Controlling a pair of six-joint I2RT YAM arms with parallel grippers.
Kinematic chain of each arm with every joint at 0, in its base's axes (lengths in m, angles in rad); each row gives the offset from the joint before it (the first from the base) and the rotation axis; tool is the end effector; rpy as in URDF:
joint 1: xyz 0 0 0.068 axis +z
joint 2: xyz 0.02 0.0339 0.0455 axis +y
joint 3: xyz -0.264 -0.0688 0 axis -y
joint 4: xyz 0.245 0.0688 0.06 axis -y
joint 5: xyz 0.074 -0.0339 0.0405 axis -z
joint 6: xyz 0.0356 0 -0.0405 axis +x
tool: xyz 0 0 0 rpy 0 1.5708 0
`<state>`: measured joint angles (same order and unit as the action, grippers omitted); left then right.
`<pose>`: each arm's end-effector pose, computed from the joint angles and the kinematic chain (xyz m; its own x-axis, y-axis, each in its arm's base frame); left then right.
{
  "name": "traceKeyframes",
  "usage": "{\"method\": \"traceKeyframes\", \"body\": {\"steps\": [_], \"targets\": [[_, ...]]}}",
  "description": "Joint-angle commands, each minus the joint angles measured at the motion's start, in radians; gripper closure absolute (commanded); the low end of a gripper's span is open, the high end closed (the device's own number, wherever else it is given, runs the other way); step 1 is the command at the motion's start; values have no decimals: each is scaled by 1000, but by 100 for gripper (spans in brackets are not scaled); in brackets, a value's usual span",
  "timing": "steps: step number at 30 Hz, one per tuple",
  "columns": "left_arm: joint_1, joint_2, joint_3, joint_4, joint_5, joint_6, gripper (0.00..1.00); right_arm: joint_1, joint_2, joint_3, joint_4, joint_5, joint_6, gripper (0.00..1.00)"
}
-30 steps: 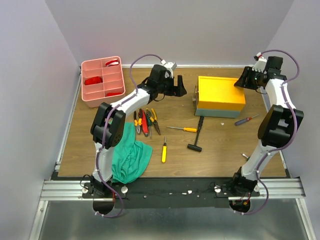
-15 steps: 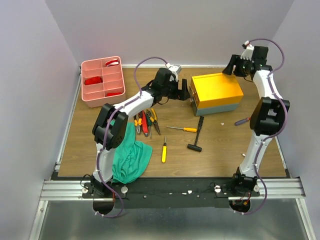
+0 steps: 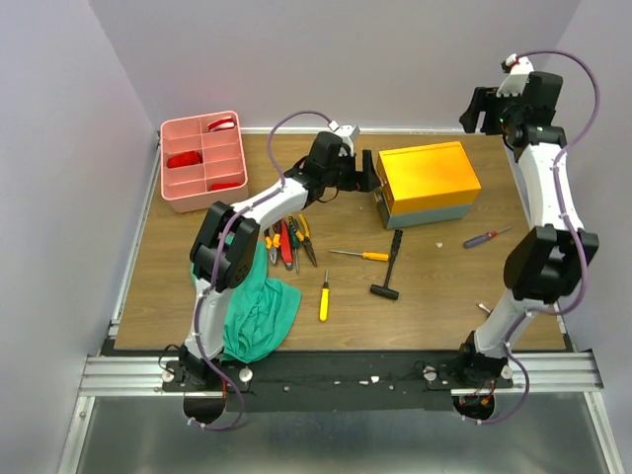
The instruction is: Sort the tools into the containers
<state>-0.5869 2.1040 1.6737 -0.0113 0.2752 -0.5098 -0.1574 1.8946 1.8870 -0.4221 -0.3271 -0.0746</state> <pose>0.4108 -0.2848 0.2469 -0.6705 -0.1181 -0.7324 0.4701 0.6962 -0.5426 0.4436 -0.0588 0.3770 -0.3999 -0.0080 -0.9165 -0.1703 0.9832 0.0657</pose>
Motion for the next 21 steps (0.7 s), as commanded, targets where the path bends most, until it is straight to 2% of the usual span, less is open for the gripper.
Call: {"method": "traceKeyframes", "body": {"steps": [1,6,10,15,21], "targets": [[-7,68,52,59,-40,-71,1,-1,-138,-192,-27,-52,-28,18],[-16,129,106,85,-76,-113,1,10,-215,-353,-30,-163,-36,20],[-24,159,123,93,-90,-127,1,62,-259,-435,-66,-167,-125,19],[-37,152,120,14,-186,-108,1,127,-264,-509,-93,-78,-235,20],[-40,129,115,-128,-335,-49,1,136,-218,-531,-90,31,-254,20]]}}
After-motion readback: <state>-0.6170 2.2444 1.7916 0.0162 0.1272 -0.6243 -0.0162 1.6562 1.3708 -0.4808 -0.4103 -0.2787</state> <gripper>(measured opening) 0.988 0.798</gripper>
